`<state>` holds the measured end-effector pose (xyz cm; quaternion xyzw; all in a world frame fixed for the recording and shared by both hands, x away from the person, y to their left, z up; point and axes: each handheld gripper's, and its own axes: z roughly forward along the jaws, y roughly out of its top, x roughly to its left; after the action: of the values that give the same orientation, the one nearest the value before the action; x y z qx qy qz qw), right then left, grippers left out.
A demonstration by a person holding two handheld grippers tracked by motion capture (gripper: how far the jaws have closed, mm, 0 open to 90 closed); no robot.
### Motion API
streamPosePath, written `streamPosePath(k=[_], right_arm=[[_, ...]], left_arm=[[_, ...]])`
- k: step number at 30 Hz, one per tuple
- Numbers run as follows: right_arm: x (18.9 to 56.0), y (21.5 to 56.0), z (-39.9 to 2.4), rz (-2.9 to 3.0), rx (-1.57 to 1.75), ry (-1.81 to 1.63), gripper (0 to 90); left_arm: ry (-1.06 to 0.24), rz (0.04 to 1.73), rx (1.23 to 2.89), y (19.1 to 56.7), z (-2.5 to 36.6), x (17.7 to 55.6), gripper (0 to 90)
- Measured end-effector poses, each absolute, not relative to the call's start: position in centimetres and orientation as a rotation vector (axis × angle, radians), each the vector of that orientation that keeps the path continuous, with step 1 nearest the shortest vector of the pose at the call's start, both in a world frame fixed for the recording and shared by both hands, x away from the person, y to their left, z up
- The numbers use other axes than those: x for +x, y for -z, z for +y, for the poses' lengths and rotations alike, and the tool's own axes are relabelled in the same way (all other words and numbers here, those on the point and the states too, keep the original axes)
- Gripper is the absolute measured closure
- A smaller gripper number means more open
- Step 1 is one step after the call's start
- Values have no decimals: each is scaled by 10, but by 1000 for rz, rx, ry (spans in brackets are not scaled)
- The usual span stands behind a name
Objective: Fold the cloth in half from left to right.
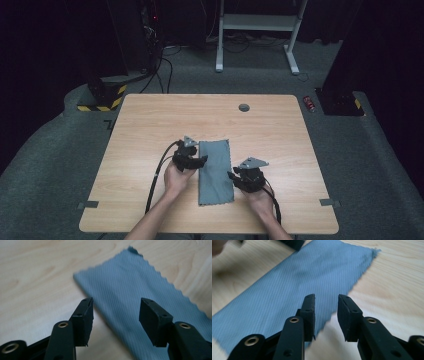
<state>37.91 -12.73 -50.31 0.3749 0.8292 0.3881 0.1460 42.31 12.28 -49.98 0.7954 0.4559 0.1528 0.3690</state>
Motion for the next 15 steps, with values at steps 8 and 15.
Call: streamPosePath(k=[8, 15], right_arm=[[417, 509, -101, 2393, 1026, -1142, 642], [449, 511, -89, 2396, 1078, -1094, 620]], left_arm=[[-429, 1163, 2021, 513, 127, 382, 430], [-456, 1130, 2038, 520, 124, 357, 422]])
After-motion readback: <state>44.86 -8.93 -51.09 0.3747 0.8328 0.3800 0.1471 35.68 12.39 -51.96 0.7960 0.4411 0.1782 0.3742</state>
